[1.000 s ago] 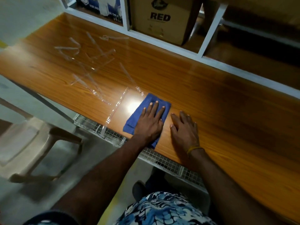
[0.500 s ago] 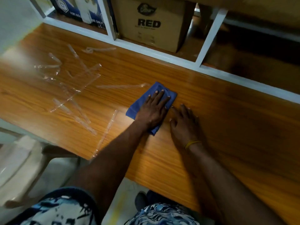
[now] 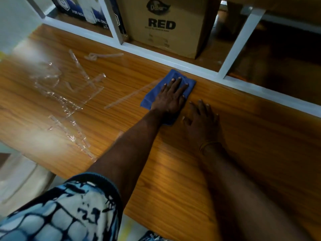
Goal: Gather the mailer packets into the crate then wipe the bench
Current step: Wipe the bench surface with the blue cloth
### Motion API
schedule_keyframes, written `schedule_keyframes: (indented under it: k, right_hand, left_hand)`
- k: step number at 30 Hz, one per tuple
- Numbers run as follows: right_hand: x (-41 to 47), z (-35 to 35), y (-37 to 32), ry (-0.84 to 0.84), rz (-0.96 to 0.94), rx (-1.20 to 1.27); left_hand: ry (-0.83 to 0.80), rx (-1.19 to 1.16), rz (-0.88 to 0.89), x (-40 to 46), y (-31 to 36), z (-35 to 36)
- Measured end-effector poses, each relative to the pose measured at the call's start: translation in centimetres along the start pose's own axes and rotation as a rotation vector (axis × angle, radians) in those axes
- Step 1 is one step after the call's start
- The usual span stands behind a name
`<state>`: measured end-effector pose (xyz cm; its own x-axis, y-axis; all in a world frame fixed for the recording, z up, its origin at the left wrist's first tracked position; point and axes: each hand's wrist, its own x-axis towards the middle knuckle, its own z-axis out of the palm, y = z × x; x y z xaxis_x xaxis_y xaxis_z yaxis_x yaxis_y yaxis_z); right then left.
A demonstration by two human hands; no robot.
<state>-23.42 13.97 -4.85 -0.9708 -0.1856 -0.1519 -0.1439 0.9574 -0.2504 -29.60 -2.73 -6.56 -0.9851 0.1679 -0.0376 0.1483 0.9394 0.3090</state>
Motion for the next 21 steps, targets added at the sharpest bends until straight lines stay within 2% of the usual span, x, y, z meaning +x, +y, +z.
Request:
schedule_keyframes:
  k: [4,11,21]
  right_hand:
    - [2.1,-0.5,-0.1,-0.016,-0.039,-0.02]
    - [3.1,-1.1,-1.5,-0.084,-0.113,-0.062]
    - [-1.3,-0.8,-3.4,-0.126,-0.177,-0.047]
  left_hand:
    - [0.056,-0.06,-0.143,1.1,0.4,-0.3]
    - [0.265,-0.098,-0.615,0.2,0.5,-0.5]
    - [0.415,-0.049,-1.017,-9.7,-2.3,0.0]
